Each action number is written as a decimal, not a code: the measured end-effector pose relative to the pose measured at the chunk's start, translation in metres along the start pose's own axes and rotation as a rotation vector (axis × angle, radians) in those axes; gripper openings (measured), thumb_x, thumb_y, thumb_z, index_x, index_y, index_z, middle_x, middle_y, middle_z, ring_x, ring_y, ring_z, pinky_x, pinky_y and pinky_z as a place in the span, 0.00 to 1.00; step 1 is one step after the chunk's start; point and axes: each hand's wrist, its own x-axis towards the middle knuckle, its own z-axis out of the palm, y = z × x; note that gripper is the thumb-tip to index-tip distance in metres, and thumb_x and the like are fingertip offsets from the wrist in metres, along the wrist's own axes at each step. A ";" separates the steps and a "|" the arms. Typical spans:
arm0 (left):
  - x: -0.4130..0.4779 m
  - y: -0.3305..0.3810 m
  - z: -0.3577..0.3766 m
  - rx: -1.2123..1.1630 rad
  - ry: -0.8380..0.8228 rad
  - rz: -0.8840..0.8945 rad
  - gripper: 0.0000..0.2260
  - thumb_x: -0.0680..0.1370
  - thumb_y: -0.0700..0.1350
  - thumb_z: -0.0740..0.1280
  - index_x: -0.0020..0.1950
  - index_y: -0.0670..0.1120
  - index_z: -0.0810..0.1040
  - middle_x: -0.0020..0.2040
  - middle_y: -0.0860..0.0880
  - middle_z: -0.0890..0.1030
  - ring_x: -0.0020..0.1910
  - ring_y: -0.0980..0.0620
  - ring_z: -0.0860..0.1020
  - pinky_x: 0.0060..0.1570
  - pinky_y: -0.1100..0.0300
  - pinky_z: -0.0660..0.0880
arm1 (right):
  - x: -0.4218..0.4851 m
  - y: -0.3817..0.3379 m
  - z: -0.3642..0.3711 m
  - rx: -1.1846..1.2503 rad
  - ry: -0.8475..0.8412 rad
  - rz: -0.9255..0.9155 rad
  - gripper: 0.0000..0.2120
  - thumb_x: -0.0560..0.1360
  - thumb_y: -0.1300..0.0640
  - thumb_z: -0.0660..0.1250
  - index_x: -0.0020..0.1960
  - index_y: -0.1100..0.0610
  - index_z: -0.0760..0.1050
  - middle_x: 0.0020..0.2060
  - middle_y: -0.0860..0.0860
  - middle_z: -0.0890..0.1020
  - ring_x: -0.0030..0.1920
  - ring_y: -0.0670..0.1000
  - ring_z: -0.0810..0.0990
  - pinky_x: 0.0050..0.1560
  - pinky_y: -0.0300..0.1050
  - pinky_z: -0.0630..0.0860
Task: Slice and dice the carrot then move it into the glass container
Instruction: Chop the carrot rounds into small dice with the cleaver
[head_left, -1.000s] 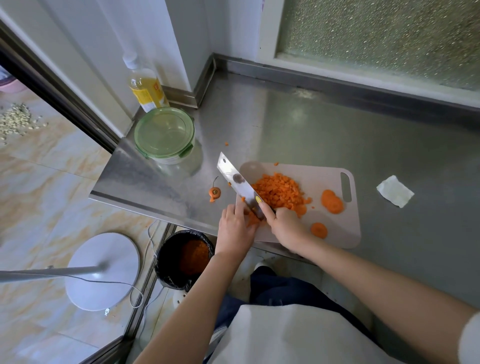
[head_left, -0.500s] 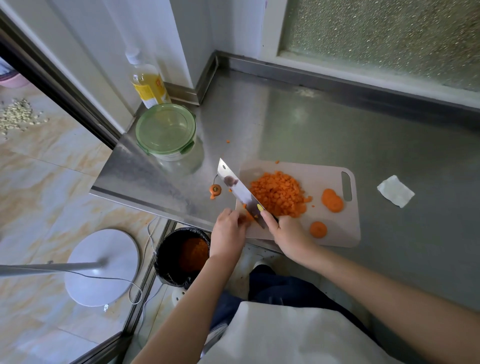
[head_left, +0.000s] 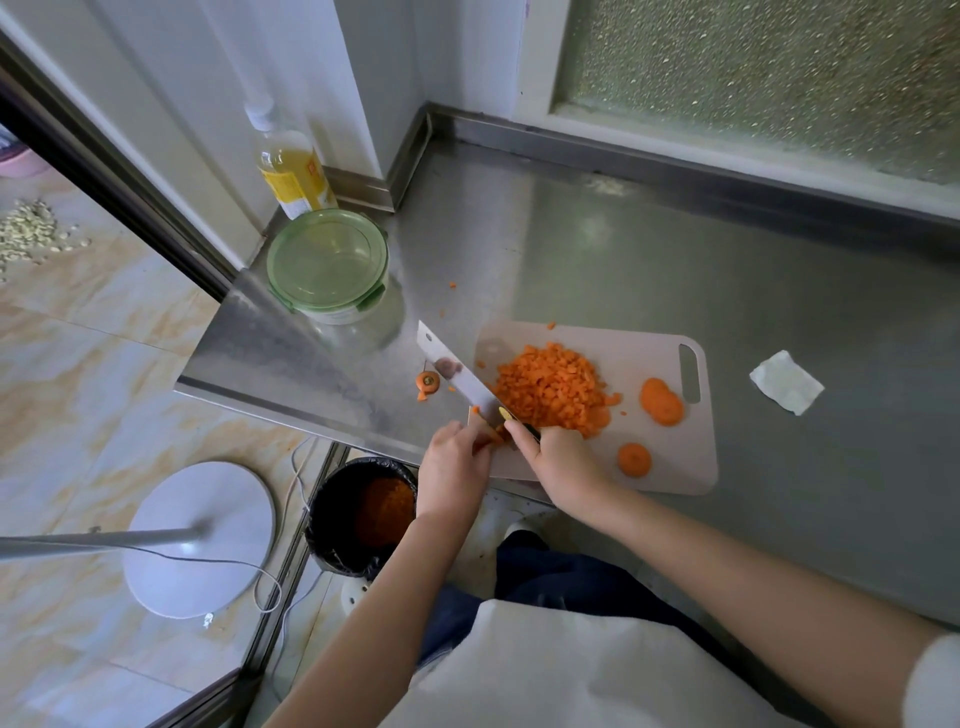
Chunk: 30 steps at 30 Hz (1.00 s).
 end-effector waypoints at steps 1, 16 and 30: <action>0.000 -0.001 0.000 -0.005 0.003 0.005 0.06 0.74 0.38 0.67 0.48 0.44 0.82 0.39 0.45 0.75 0.42 0.47 0.74 0.39 0.53 0.73 | 0.001 0.002 -0.002 0.039 -0.009 0.003 0.28 0.80 0.41 0.52 0.38 0.63 0.74 0.31 0.58 0.78 0.38 0.59 0.79 0.36 0.45 0.70; 0.010 -0.002 0.002 -0.070 -0.023 -0.062 0.08 0.75 0.39 0.67 0.50 0.40 0.70 0.46 0.41 0.79 0.46 0.41 0.76 0.41 0.56 0.68 | -0.009 0.005 -0.013 0.162 -0.004 0.005 0.28 0.81 0.42 0.51 0.32 0.61 0.70 0.25 0.52 0.72 0.32 0.54 0.75 0.32 0.42 0.65; 0.013 0.000 0.003 -0.071 0.032 -0.035 0.09 0.75 0.40 0.67 0.49 0.38 0.70 0.40 0.40 0.77 0.41 0.39 0.75 0.35 0.58 0.62 | 0.004 -0.009 -0.003 0.118 -0.016 -0.010 0.28 0.80 0.42 0.52 0.29 0.59 0.65 0.25 0.53 0.70 0.31 0.56 0.73 0.35 0.45 0.67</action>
